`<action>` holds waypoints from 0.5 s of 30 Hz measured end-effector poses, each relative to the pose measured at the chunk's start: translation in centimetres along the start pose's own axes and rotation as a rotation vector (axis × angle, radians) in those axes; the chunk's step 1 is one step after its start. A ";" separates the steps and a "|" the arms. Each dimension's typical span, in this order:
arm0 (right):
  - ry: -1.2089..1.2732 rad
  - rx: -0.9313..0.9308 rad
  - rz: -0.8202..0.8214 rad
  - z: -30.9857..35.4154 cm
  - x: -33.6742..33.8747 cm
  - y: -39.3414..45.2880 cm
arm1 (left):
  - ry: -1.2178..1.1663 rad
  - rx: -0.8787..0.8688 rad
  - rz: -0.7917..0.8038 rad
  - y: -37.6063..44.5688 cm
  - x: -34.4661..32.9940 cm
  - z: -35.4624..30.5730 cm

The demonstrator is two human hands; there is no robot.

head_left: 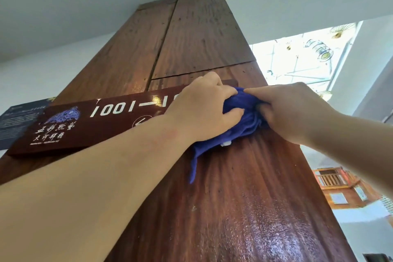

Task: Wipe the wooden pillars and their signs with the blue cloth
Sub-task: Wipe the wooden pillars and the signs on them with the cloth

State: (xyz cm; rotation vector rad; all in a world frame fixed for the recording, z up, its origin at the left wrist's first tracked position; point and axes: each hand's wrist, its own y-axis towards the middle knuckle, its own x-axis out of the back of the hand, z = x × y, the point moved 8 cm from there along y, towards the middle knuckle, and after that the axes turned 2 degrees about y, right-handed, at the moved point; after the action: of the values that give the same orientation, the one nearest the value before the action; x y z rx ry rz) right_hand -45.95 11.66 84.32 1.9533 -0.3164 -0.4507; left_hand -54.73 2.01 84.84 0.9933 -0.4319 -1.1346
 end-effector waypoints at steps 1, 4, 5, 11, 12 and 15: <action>-0.023 -0.009 -0.009 -0.1 -0.1 0.6 | 0.005 0.003 0.008 0.6 0.0 0.2; -0.127 -0.038 -0.041 -0.2 -0.6 2.8 | 0.057 0.009 0.029 2.4 0.1 1.3; -0.152 -0.044 -0.047 -0.2 -0.7 3.5 | 0.075 0.011 0.032 2.8 0.1 1.7; -0.181 -0.047 -0.129 -0.4 -0.9 6.0 | 0.099 0.060 0.045 4.7 -0.4 3.3; -0.199 -0.063 -0.132 -0.5 -1.0 6.4 | 0.088 0.080 0.051 4.9 -0.5 3.6; -0.214 -0.135 -0.114 -0.9 -1.6 7.2 | 0.101 0.149 0.073 5.8 -1.0 4.2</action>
State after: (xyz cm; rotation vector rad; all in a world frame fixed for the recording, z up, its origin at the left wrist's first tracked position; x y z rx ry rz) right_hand -47.07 10.16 91.49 1.8001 -0.3026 -0.7395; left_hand -55.03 1.59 92.01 1.1509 -0.4728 -0.9929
